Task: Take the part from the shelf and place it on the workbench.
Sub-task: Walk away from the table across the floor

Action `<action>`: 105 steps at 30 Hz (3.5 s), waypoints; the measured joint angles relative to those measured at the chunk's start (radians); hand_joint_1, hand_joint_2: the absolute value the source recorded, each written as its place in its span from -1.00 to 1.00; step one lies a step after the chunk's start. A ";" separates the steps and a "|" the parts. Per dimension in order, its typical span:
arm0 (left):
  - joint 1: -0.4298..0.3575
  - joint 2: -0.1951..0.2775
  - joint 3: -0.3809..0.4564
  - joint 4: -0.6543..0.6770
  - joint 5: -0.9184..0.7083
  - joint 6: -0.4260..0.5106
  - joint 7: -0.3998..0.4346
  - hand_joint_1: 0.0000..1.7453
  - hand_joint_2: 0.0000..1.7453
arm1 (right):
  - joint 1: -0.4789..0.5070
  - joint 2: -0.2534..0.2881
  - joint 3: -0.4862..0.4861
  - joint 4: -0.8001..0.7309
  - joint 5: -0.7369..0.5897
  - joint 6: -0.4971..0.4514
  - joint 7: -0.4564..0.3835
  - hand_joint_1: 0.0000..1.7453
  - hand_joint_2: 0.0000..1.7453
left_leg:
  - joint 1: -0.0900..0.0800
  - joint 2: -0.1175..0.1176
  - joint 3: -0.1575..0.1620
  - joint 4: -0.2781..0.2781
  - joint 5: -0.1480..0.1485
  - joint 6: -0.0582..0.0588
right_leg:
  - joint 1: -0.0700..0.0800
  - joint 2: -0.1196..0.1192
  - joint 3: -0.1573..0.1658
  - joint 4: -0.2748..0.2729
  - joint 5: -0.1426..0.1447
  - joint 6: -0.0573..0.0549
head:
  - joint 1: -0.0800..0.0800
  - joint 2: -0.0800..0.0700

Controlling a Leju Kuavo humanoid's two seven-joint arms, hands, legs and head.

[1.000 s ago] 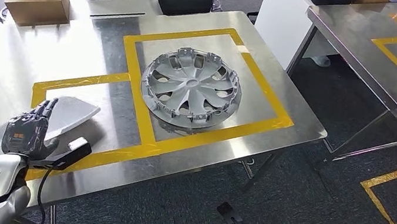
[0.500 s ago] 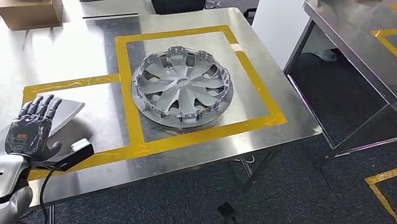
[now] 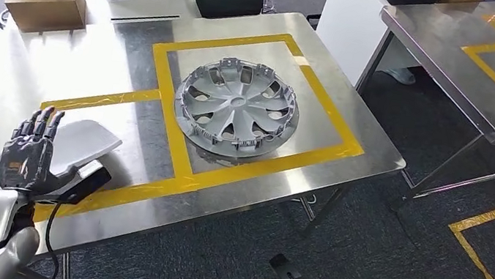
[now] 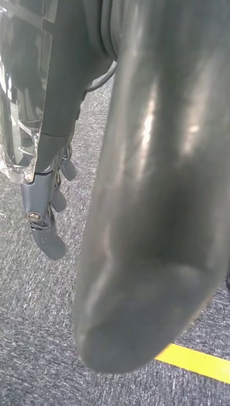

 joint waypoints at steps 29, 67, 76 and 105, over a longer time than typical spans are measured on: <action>0.322 -0.003 0.036 -0.931 0.819 0.055 -0.320 -1.00 -1.00 | 0.078 0.000 -0.053 -0.013 -0.074 -0.011 -0.141 -1.00 -1.00 | 0.001 0.003 0.021 -0.002 -0.020 0.005 | 0.001 -0.001 -0.006 0.045 -0.032 -0.010 | 0.000 0.000; 0.363 0.043 0.000 -1.035 0.764 0.136 -0.348 -1.00 -1.00 | 0.063 -0.005 -0.010 -0.013 -0.114 0.001 -0.141 -1.00 -1.00 | -0.007 0.004 -0.060 0.003 0.061 -0.026 | 0.006 0.003 0.214 -0.243 0.008 -0.029 | 0.000 0.000; 0.360 0.050 -0.009 -1.029 0.760 0.141 -0.347 -1.00 -1.00 | 0.062 0.001 0.000 -0.013 -0.123 -0.001 -0.136 -1.00 -1.00 | 0.004 0.003 -0.015 0.170 -0.077 -0.041 | 0.003 -0.002 0.126 -0.243 0.085 -0.042 | -0.001 0.000; 0.364 0.051 -0.022 -1.026 0.771 0.141 -0.340 -1.00 -1.00 | 0.072 -0.004 0.028 -0.005 -0.147 -0.018 -0.129 -1.00 -1.00 | 0.012 0.006 -0.058 0.258 -0.102 -0.054 | 0.000 -0.005 0.102 -0.233 0.096 -0.043 | 0.000 0.000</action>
